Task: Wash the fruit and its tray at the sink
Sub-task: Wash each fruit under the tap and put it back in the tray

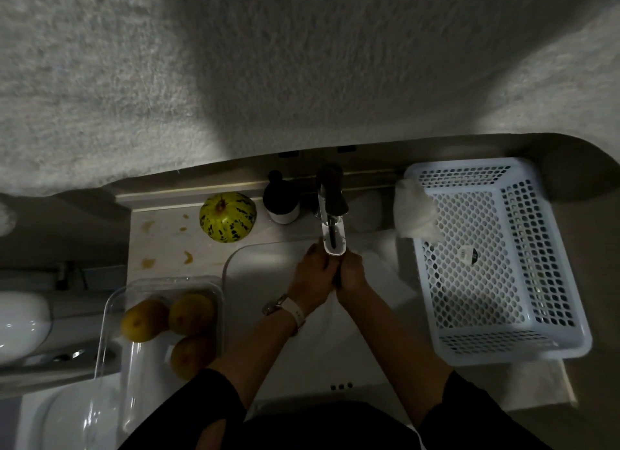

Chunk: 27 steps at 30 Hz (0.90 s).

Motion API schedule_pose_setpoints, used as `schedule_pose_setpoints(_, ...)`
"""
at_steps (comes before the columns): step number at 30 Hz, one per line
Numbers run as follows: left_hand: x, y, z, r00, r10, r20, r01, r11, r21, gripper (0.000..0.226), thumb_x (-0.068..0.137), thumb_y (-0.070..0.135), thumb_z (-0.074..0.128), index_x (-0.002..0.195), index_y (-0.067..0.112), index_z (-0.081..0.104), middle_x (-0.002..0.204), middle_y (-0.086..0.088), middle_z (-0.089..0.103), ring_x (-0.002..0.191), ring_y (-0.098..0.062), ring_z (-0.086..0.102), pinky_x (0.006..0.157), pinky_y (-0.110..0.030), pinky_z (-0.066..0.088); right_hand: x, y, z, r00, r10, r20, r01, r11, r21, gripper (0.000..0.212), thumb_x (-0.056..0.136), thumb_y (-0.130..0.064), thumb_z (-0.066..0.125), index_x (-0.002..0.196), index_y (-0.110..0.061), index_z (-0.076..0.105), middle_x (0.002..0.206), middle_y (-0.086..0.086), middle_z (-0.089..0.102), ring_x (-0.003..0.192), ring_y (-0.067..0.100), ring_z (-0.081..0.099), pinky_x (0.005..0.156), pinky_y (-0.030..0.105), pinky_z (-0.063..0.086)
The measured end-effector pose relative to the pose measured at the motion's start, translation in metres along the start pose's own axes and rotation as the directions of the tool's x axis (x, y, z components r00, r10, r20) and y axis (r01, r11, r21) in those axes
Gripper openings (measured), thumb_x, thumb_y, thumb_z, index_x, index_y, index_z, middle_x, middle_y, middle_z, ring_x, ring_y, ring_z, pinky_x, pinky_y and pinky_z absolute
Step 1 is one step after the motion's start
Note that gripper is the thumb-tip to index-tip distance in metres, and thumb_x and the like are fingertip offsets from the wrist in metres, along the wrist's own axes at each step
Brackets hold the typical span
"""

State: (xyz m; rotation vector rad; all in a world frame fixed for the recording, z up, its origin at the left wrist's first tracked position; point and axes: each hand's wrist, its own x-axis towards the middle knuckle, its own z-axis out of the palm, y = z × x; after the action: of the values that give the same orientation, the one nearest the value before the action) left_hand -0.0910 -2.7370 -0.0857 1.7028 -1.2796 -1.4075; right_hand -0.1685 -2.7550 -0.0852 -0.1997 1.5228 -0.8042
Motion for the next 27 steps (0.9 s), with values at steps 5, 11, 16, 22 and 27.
schedule_pose_setpoints(5,0.005,0.004,0.006,0.952,-0.296,-0.082,0.265,0.927,-0.267,0.028,0.104,0.030,0.037,0.099,0.011,0.057,0.097,-0.005,0.065,0.087,-0.018,0.063,0.073,-0.029,0.051,-0.009,0.006,0.007,0.925,-0.377,-0.039,0.344,0.879,-0.331,0.020,0.090,-0.012,0.061,0.070,-0.016,0.064,0.070,0.004,0.067,0.065,0.016,0.063,0.063,0.032,0.049)
schedule_pose_setpoints(11,0.015,0.020,-0.007,0.748,-0.570,0.340,0.645,0.503,-0.576,0.046,0.101,0.045,0.035,0.074,0.014,0.056,0.064,-0.004,0.060,0.060,-0.014,0.059,0.056,-0.024,0.047,-0.017,0.009,0.002,0.812,-0.562,0.157,0.561,0.677,-0.477,0.022,0.091,-0.023,0.064,0.102,-0.004,0.066,0.092,0.008,0.069,0.086,0.016,0.067,0.078,0.030,0.054)
schedule_pose_setpoints(16,0.015,0.008,-0.009,0.777,-0.528,0.344,0.629,0.624,-0.464,0.057,0.099,0.056,0.032,0.061,0.019,0.054,0.057,-0.001,0.048,0.049,-0.013,0.044,0.049,-0.023,0.034,-0.017,0.010,-0.013,0.782,-0.553,0.286,0.621,0.656,-0.429,0.014,0.097,-0.021,0.054,0.103,-0.013,0.063,0.095,0.004,0.068,0.090,0.011,0.066,0.079,0.030,0.054)
schedule_pose_setpoints(22,0.012,-0.003,0.008,0.959,-0.266,0.092,0.282,0.918,-0.278,0.021,0.095,0.035,0.053,0.081,0.023,0.062,0.069,0.003,0.069,0.070,-0.018,0.064,0.063,-0.031,0.051,-0.015,0.010,-0.005,0.900,-0.428,-0.084,0.410,0.896,-0.170,0.026,0.102,-0.015,0.037,0.093,-0.014,0.062,0.090,0.007,0.066,0.083,0.016,0.064,0.073,0.028,0.052)
schedule_pose_setpoints(27,0.006,-0.005,0.004,0.982,-0.165,0.092,0.186,0.927,-0.325,0.022,0.101,0.036,0.045,0.093,0.031,0.065,0.086,0.010,0.074,0.081,-0.006,0.070,0.064,-0.017,0.053,-0.012,0.004,-0.005,0.989,-0.132,-0.073,0.137,0.988,0.070,0.037,0.102,-0.028,0.036,0.093,-0.014,0.068,0.084,0.007,0.071,0.070,0.013,0.068,0.050,0.021,0.052)
